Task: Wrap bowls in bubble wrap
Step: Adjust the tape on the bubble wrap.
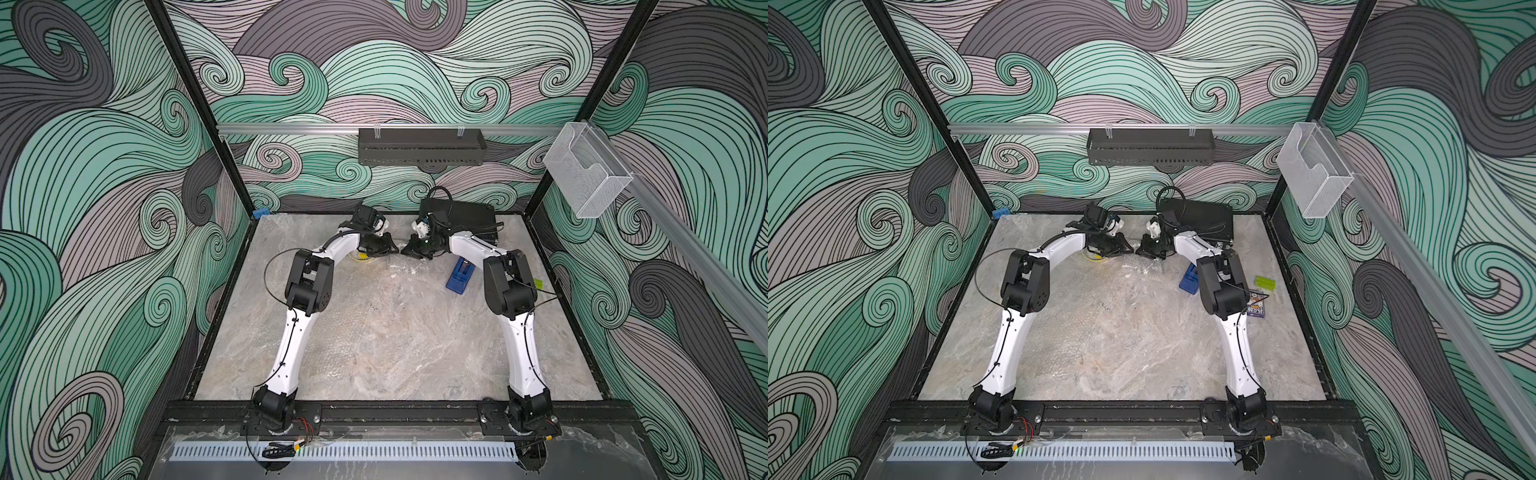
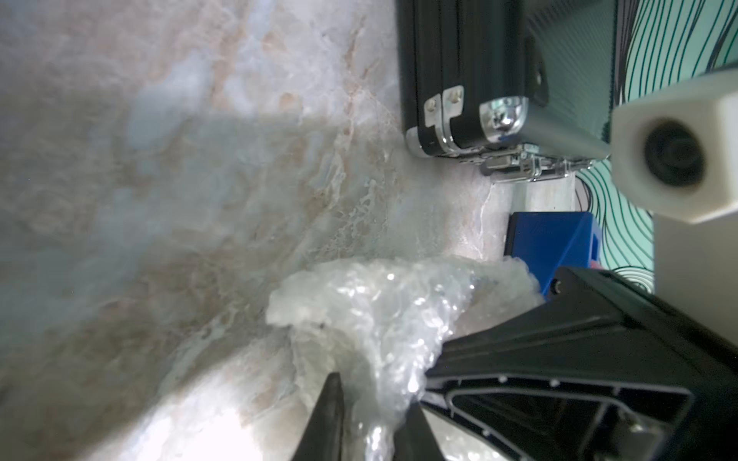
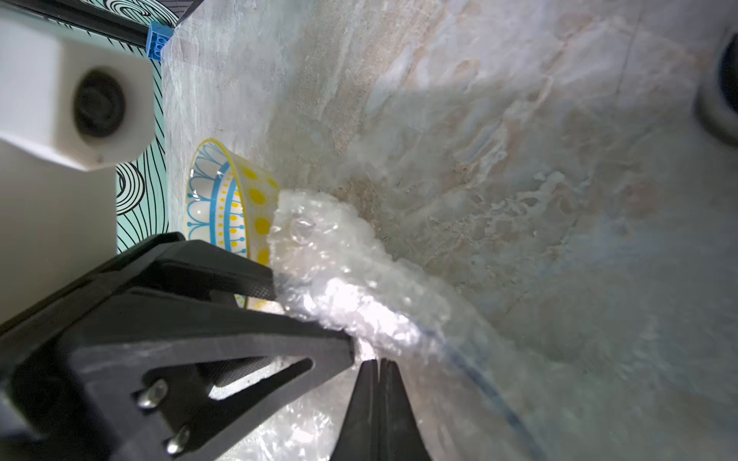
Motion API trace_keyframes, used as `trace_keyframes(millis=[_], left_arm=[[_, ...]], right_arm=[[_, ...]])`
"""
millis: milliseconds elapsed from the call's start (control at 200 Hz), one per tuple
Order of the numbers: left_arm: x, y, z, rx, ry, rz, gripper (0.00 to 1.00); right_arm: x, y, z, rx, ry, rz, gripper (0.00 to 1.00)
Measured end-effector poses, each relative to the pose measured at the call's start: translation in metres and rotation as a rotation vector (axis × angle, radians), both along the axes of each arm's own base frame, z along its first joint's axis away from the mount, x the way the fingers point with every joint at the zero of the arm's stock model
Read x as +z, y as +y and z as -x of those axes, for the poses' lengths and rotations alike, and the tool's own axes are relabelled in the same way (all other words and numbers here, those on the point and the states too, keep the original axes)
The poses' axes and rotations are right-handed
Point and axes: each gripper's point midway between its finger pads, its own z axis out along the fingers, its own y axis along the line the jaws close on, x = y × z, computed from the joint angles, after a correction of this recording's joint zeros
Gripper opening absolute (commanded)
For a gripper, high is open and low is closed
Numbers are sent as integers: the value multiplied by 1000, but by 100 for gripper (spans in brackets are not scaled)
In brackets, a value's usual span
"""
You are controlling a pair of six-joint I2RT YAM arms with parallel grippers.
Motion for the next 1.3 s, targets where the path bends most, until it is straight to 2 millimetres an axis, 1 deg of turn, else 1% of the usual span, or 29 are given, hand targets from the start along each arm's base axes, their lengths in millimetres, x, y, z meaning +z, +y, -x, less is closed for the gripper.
trace_keyframes(millis=[85, 170, 215, 320, 450, 515, 580, 650, 781, 866, 926, 1016, 1131, 1201, 1301], left_arm=[[0, -1, -1, 3, -6, 4, 4], [-1, -2, -2, 2, -11, 8, 1], [-2, -3, -2, 0, -14, 11, 0], [-2, -6, -2, -4, -23, 16, 0], [-5, -6, -1, 0, -27, 20, 0], [-6, -5, -1, 0, -28, 21, 0], [-5, -5, -2, 1, -32, 22, 0], [-4, -5, -2, 1, -35, 22, 0], [-4, -5, -1, 1, -37, 22, 0], [-4, -5, -1, 2, -37, 23, 0], [-4, -5, -1, 1, -38, 23, 0], [-3, -4, 0, 2, -39, 21, 0], [-2, -3, 3, 2, -36, 20, 0], [-2, -3, 4, 1, -34, 19, 0], [-2, -3, 4, 0, -37, 19, 0]], right_arm=[[1, -2, -1, -2, -8, 1, 7], [5, -7, -1, -5, -17, 6, 13], [8, -9, 0, -8, -22, 6, 15], [21, -17, 3, -18, -36, 2, 19], [46, -34, 5, -53, -69, -18, 19], [61, -38, 3, -62, -91, -38, 18], [74, -40, 0, -68, -115, -63, 15], [82, -34, -1, -56, -129, -87, 14], [80, -12, -1, -10, -118, -94, 12], [71, -1, -3, 12, -108, -86, 11], [60, 4, -1, 20, -88, -71, 10], [43, 2, -1, 13, -55, -44, 10], [27, -12, -9, -18, -27, -24, 11], [24, -21, -12, -38, -15, -19, 13], [25, -33, -18, -61, -13, -22, 14]])
